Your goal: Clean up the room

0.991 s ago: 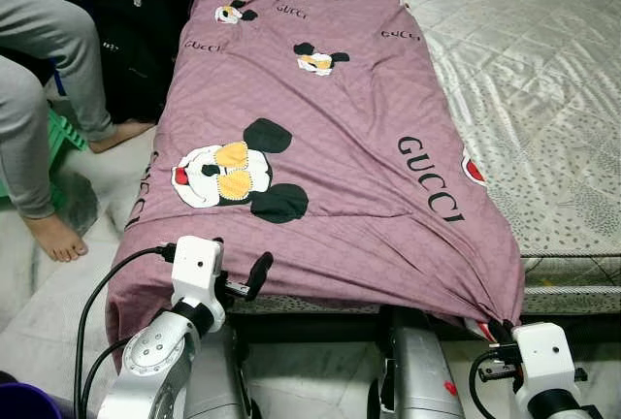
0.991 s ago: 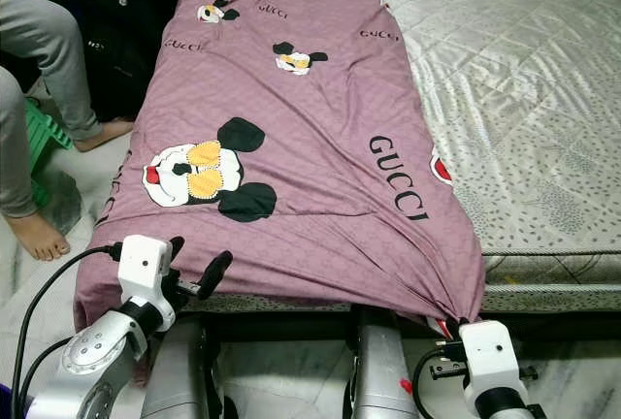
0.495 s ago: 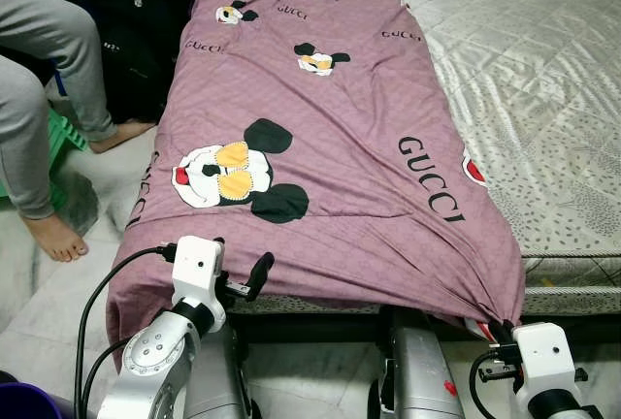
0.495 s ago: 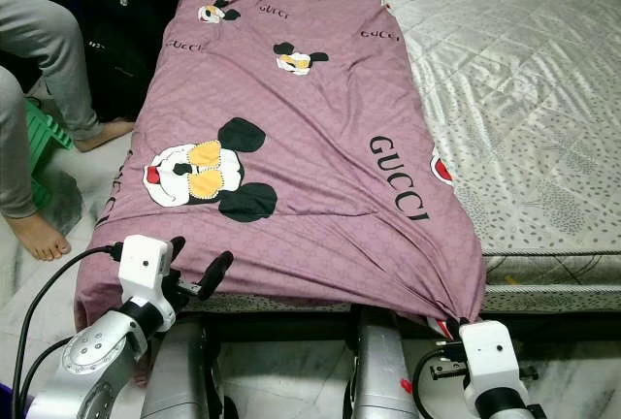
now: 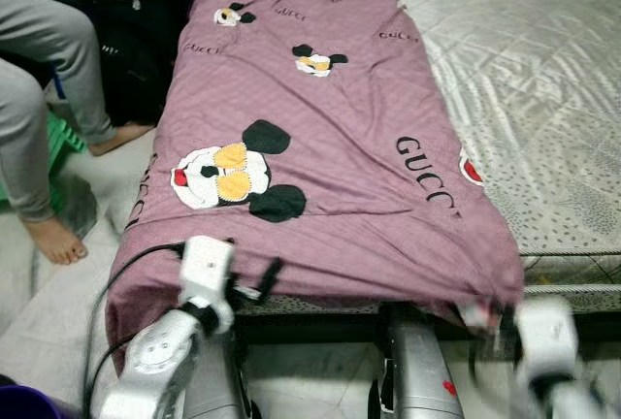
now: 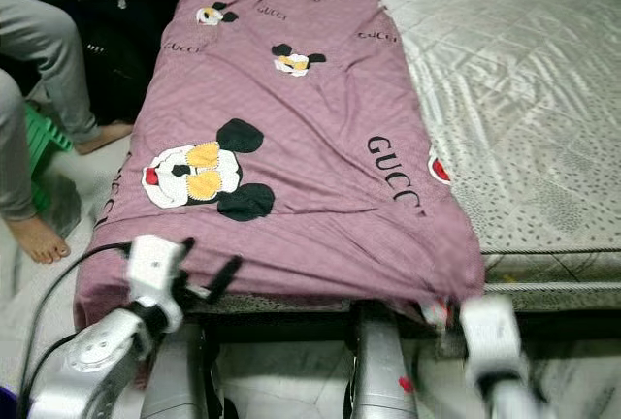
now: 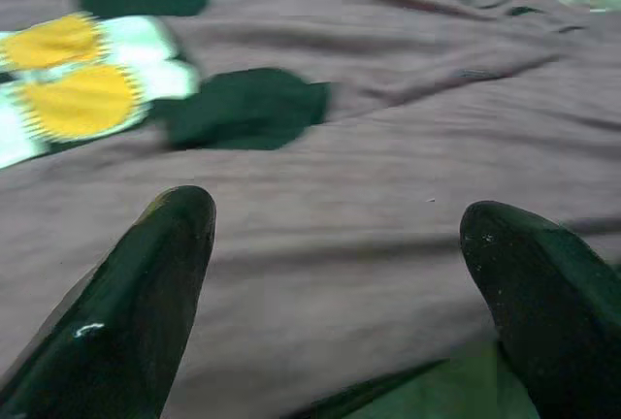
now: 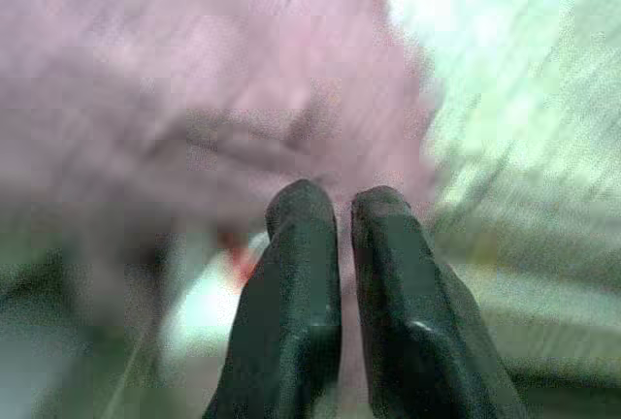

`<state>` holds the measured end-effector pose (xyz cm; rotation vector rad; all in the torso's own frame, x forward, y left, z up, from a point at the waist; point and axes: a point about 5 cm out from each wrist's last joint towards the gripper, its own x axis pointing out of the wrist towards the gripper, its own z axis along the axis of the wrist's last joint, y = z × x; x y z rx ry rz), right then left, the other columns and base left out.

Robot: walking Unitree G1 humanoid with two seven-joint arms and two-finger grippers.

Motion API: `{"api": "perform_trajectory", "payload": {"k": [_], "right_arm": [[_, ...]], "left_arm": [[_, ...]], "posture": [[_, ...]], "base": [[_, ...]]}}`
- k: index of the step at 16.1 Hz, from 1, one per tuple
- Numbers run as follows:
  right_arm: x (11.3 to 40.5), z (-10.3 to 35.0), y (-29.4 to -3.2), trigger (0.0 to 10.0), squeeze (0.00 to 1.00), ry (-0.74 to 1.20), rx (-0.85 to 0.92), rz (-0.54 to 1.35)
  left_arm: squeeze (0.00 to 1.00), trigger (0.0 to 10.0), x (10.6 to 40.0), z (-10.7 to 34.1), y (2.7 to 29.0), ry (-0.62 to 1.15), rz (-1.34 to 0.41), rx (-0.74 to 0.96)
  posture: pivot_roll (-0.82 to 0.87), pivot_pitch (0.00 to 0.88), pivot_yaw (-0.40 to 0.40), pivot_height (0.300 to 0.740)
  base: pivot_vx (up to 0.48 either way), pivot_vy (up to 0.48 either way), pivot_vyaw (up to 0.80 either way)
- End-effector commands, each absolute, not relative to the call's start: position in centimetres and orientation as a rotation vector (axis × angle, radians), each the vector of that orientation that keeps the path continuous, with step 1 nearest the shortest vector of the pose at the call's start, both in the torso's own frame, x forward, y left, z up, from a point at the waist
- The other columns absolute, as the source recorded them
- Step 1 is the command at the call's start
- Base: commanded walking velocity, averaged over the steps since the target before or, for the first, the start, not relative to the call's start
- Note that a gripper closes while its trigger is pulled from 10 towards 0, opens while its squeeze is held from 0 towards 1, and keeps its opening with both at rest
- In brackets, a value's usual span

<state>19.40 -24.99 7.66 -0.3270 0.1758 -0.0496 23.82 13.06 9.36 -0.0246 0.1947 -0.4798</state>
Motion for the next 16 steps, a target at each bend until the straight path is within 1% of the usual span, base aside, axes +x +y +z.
{"api": "perform_trajectory", "payload": {"k": [1, 6, 7, 9, 10, 11, 13, 15, 16], "right_arm": [[18.9, 7.6, -25.4, 10.0, 1.0, 0.19, -0.328, -0.08], [19.5, 8.7, -25.3, 10.0, 1.0, 0.144, -0.279, -0.096], [20.5, 9.9, -24.6, 10.0, 1.0, 0.087, -0.242, -0.097], [21.7, 10.1, -22.7, 10.0, 1.0, 0.087, -0.197, -0.011], [22.4, 9.3, -21.4, 10.0, 1.0, 0.146, -0.195, 0.079], [22.6, 8.8, -20.9, 10.0, 1.0, 0.176, -0.186, 0.113], [23.6, 5.7, -19.6, 10.0, 1.0, 0.358, -0.163, 0.202], [23.2, 4.4, -19.8, 10.0, 1.0, 0.458, -0.184, 0.222], [22.2, 3.5, -20.9, 10.0, 1.0, 0.543, -0.179, 0.2]], "left_arm": [[0.0, 10.0, 23.7, 9.2, 13.3, 0.208, -0.48, -0.008], [0.0, 10.0, 23.7, 9.1, 13.2, 0.21, -0.486, -0.006], [0.0, 10.0, 23.9, 9.1, 13.2, 0.209, -0.485, -0.006], [0.0, 10.0, 24.0, 9.0, 13.2, 0.208, -0.485, -0.004], [0.0, 10.0, 24.1, 9.1, 13.2, 0.205, -0.486, -0.004], [0.0, 10.0, 24.1, 9.1, 13.2, 0.204, -0.485, -0.004], [0.0, 10.0, 24.4, 9.1, 13.0, 0.2, -0.484, -0.003], [0.0, 10.0, 24.5, 9.2, 13.1, 0.199, -0.483, -0.002], [0.0, 10.0, 24.5, 9.1, 13.4, 0.203, -0.475, 0.008]], "posture": [[-0.01, 0.101, 0.053, 0.522], [-0.02, 0.092, 0.056, 0.522], [-0.02, 0.088, 0.059, 0.522], [-0.02, 0.081, 0.062, 0.522], [-0.02, 0.077, 0.061, 0.522], [-0.02, 0.077, 0.061, 0.522], [-0.01, 0.073, 0.06, 0.522], [-0.01, 0.073, 0.059, 0.522], [-0.01, 0.073, 0.059, 0.522]], "base": [[0.0, 0.0, 0.0], [0.0, 0.0, 0.0], [0.0, 0.0, 0.0], [0.0, 0.0, 0.0], [0.0, 0.0, 0.0], [0.0, 0.0, 0.0], [0.0, 0.0, 0.0], [0.0, 0.0, 0.0], [0.0, 0.0, 0.0]]}}
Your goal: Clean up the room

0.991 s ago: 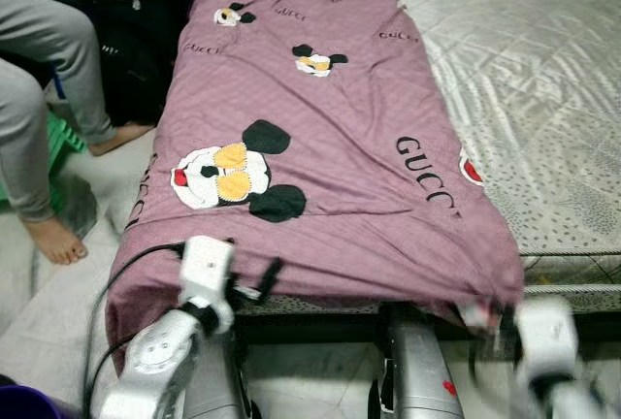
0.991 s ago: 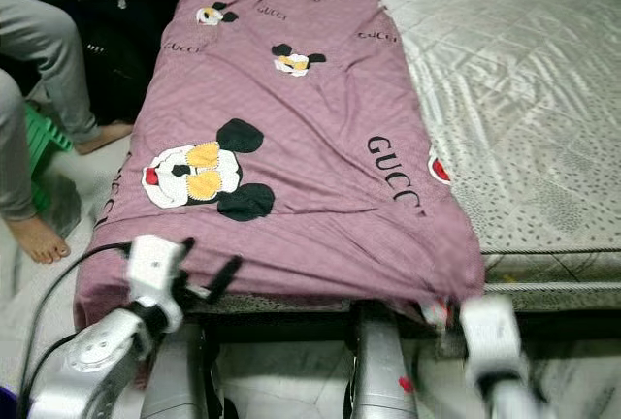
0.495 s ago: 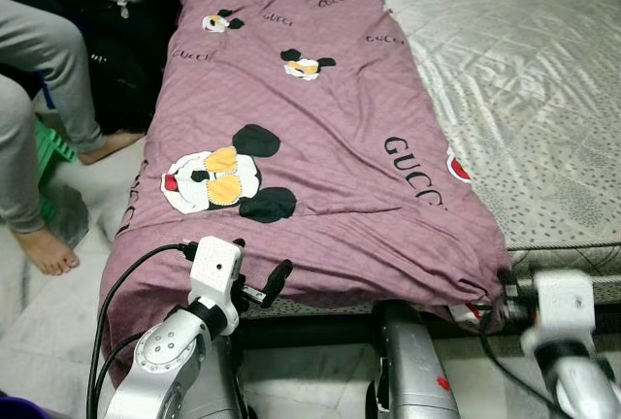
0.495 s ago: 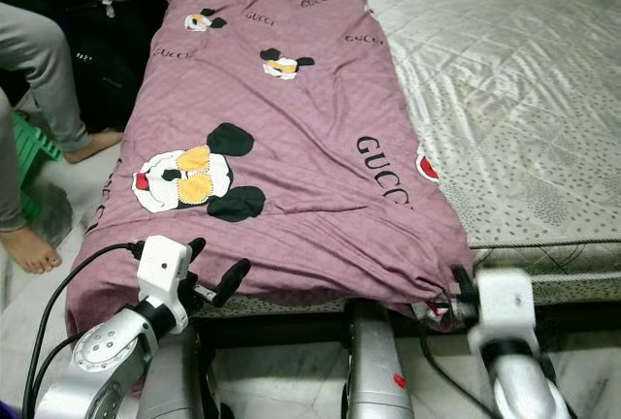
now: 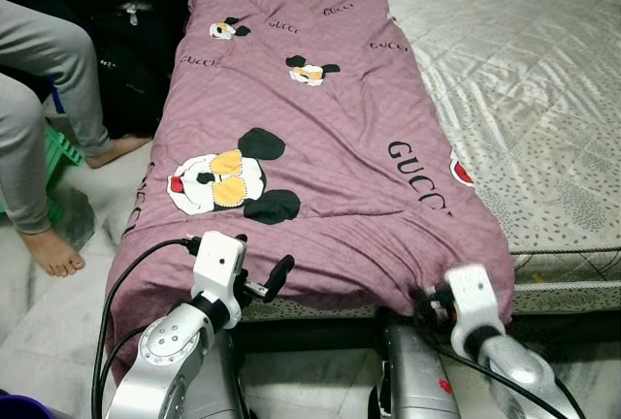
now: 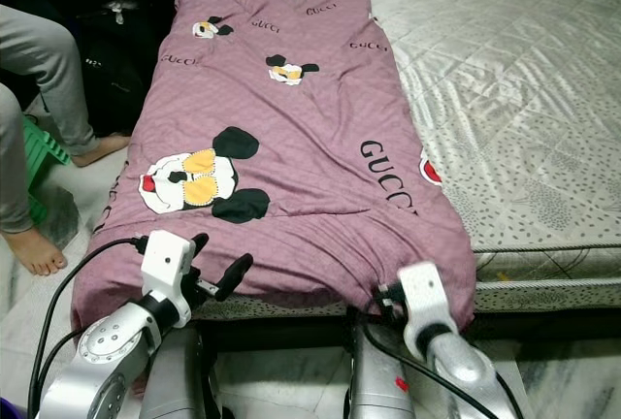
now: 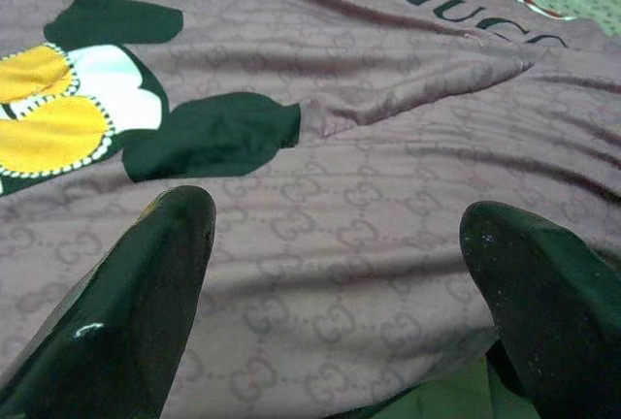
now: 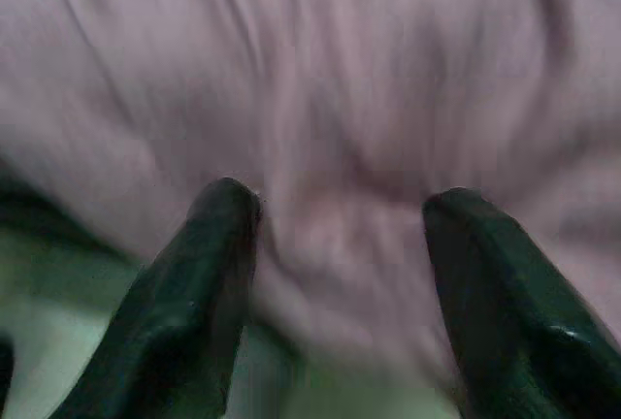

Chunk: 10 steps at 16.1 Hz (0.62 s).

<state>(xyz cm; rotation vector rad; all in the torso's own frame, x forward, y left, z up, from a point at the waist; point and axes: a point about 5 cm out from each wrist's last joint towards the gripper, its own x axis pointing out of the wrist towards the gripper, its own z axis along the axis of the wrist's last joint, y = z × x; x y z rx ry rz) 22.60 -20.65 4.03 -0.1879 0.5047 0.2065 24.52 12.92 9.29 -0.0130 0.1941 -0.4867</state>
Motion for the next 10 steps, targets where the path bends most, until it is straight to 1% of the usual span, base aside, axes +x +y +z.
{"api": "perform_trajectory", "payload": {"k": [1, 3, 4, 6, 7, 8, 10], "right_arm": [[21.2, 2.8, -22.1, 10.0, 1.0, 0.608, -0.166, 0.163], [20.6, 2.9, -24.1, 10.0, 1.0, 0.617, -0.17, 0.099], [21.5, 4.7, -25.0, 10.0, 1.0, 0.506, -0.176, 0.026], [23.4, 8.1, -25.3, 10.0, 1.0, 0.289, -0.175, -0.057], [24.8, 10.8, -24.9, 10.0, 0.0, 0.135, -0.166, -0.09], [26.1, 13.4, -24.2, 10.0, 0.0, -0.006, -0.17, -0.122], [27.5, 16.0, -23.0, 10.0, 0.0, -0.133, -0.156, -0.138]], "left_arm": [[0.0, 10.0, 24.6, 9.0, 13.7, 0.209, -0.465, 0.013], [0.0, 10.0, 24.9, 8.8, 13.9, 0.212, -0.454, 0.017], [0.0, 10.0, 25.2, 9.0, 13.9, 0.206, -0.449, 0.017], [0.0, 10.0, 25.4, 9.1, 13.7, 0.197, -0.449, 0.016], [0.0, 10.0, 25.5, 9.1, 13.7, 0.195, -0.451, 0.017], [0.0, 10.0, 25.6, 9.0, 13.7, 0.195, -0.454, 0.019], [0.0, 10.0, 25.9, 9.1, 13.8, 0.19, -0.453, 0.025]], "posture": [[-0.01, 0.069, 0.054, 0.522], [-0.01, 0.062, 0.054, 0.522], [-0.02, 0.053, 0.056, 0.522], [-0.02, 0.044, 0.061, 0.522], [-0.03, 0.033, 0.068, 0.522], [-0.02, 0.021, 0.072, 0.522], [-0.02, 0.003, 0.071, 0.522]], "base": [[0.0, 0.0, 0.0], [0.0, 0.0, 0.0], [0.0, 0.0, 0.0], [0.0, 0.0, 0.0], [0.0, 0.0, 0.0], [0.0, 0.0, 0.0], [0.0, 0.0, 0.0]]}}
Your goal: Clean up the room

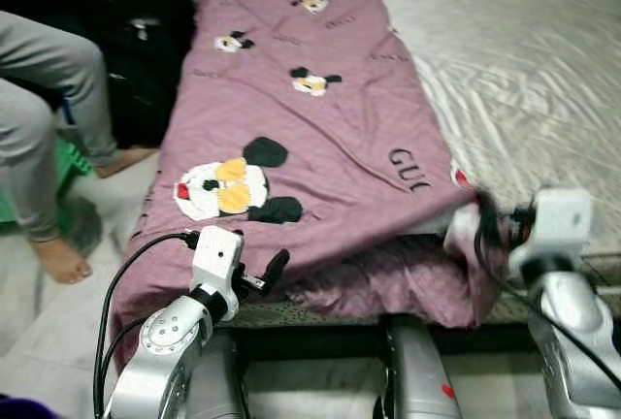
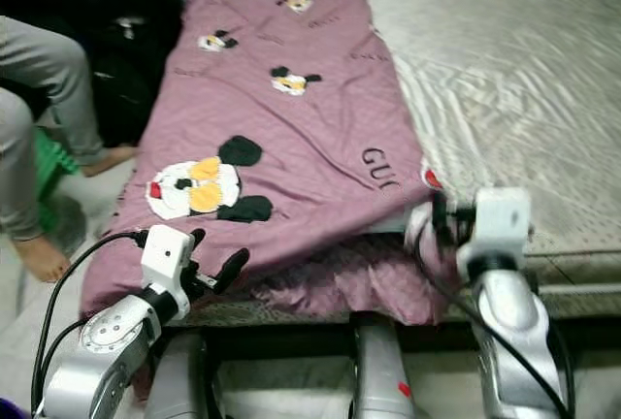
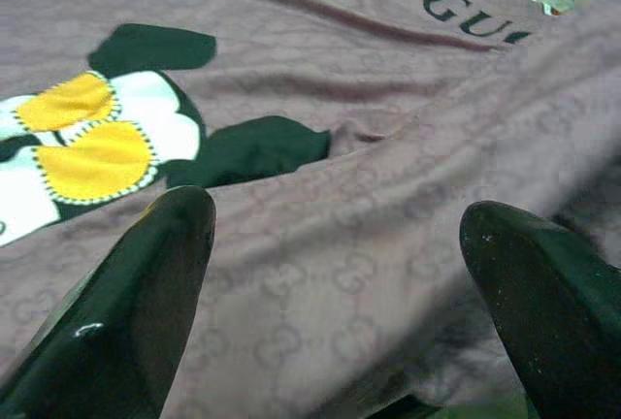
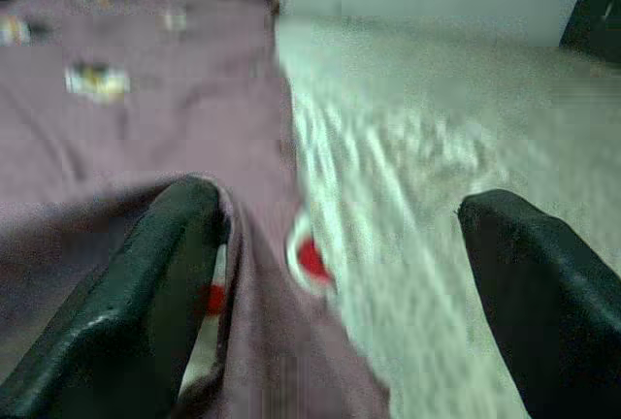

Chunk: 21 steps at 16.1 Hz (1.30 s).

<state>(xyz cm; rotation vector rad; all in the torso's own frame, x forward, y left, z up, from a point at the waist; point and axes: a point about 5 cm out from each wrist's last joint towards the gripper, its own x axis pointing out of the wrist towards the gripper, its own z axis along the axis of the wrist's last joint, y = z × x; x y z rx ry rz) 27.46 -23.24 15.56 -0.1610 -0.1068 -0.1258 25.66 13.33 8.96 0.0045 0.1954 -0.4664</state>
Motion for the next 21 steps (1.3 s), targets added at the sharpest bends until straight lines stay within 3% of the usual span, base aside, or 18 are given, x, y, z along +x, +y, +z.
{"api": "perform_trajectory", "payload": {"k": [1, 3, 8, 13, 16, 21], "right_arm": [[27.7, 16.2, -22.6, 10.0, 0.0, -0.147, -0.164, -0.123], [27.6, 15.8, -22.2, 10.0, 0.0, -0.14, -0.191, -0.085], [24.0, 13.1, -23.4, 10.0, 0.0, -0.034, -0.133, -0.103], [26.1, 15.2, -20.9, 10.0, 0.0, -0.139, 0.006, -0.065], [28.6, 16.8, -18.7, 10.0, 0.0, -0.204, 0.095, -0.042], [29.6, 17.0, -18.4, 10.0, 0.0, -0.215, 0.115, -0.05]], "left_arm": [[0.0, 10.0, 26.0, 9.1, 13.9, 0.187, -0.45, 0.026], [0.0, 10.0, 26.1, 9.2, 14.0, 0.183, -0.446, 0.027], [0.0, 10.0, 26.1, 9.1, 14.3, 0.182, -0.433, 0.015], [0.0, 10.0, 26.4, 9.2, 13.9, 0.166, -0.418, -0.019], [0.0, 10.0, 26.7, 9.2, 13.8, 0.162, -0.414, -0.025], [0.0, 10.0, 26.9, 8.9, 13.7, 0.165, -0.408, -0.032]], "posture": [[-0.02, 0.0, 0.07, 0.522], [-0.01, 0.0, 0.068, 0.522], [-0.03, 0.002, 0.073, 0.522], [-0.03, 0.0, 0.089, 0.527], [-0.02, 0.0, 0.092, 0.557], [-0.03, 0.0, 0.106, 0.607]], "base": [[0.0, 0.0, 0.0], [0.0, 0.0, 0.0], [0.0, 0.0, 0.0], [0.0, 0.0, 0.0], [0.0, 0.0, 0.0], [0.0, 0.0, 0.0]]}}
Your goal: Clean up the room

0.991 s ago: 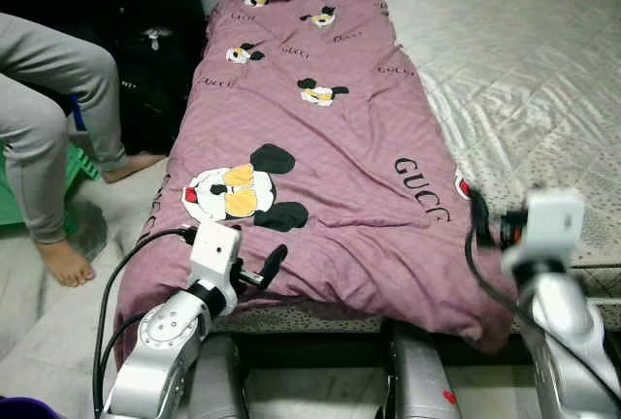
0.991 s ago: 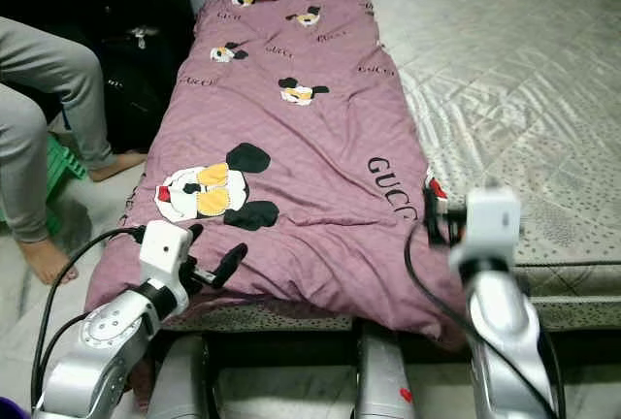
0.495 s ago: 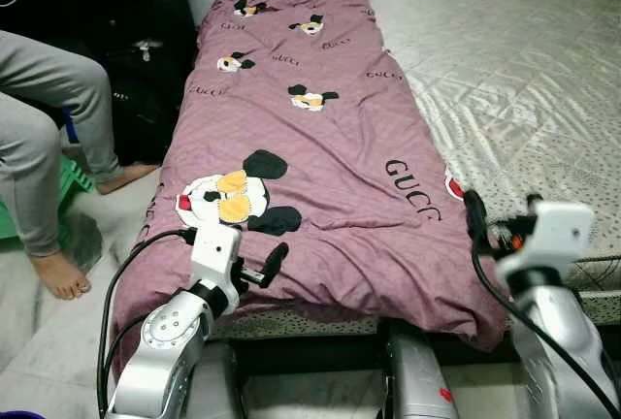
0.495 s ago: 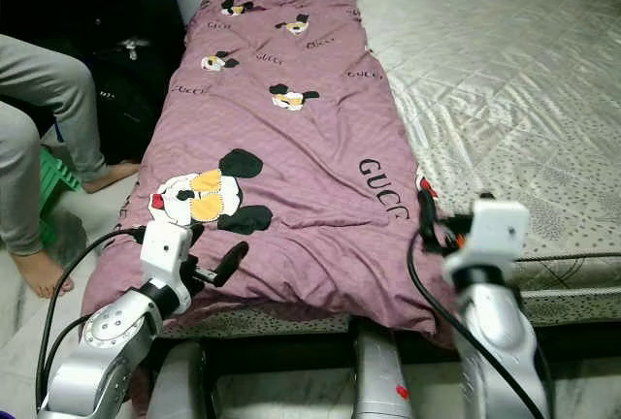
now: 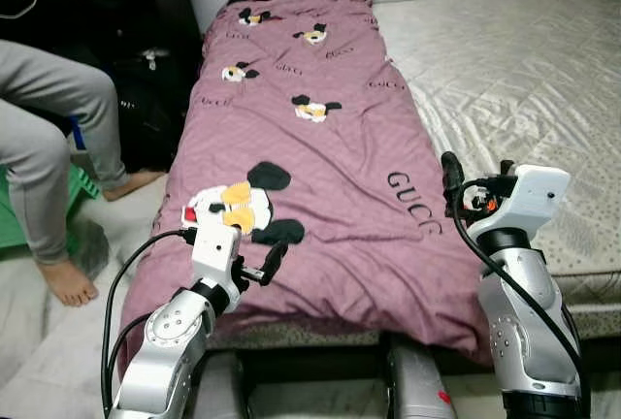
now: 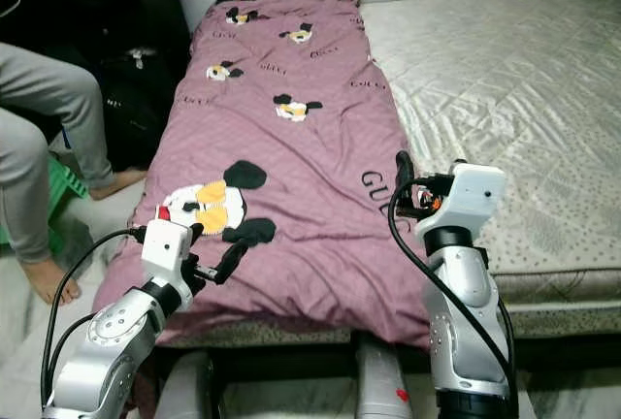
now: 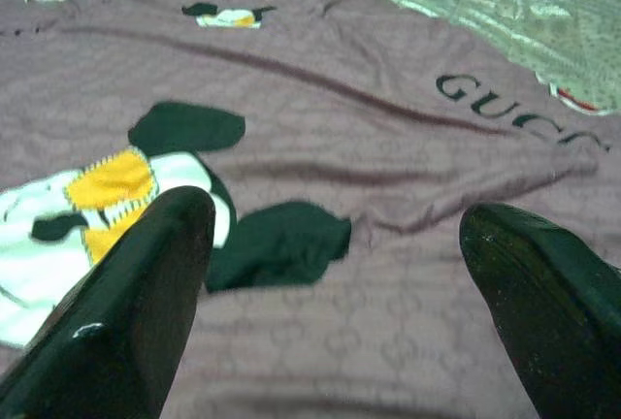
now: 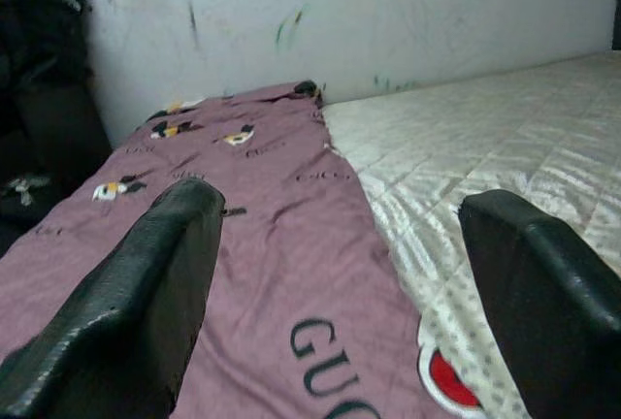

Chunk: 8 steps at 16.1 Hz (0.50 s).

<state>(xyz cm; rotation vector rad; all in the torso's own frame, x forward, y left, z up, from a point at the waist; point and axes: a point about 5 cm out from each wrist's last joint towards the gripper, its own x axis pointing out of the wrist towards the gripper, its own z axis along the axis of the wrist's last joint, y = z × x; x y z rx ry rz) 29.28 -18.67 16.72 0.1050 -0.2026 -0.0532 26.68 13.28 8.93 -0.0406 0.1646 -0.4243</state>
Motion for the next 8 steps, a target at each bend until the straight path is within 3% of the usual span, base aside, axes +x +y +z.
{"api": "perform_trajectory", "payload": {"k": [1, 8], "right_arm": [[29.75, 16.97, -18.29, 10.0, 0.0, -0.216, 0.118, -0.054], [29.9, 16.6, -18.29, 10.0, 0.0, -0.22, 0.116, -0.064]], "left_arm": [[0.0, 10.0, 26.99, 8.78, 13.52, 0.165, -0.409, -0.033], [0.0, 10.0, 27.37, 8.63, 13.52, 0.159, -0.406, -0.033]], "posture": [[-0.03, 0.0, 0.109, 0.617], [-0.03, 0.0, 0.112, 0.697]], "base": [[0.0, 0.0, 0.0], [0.0, 0.0, 0.0]]}}
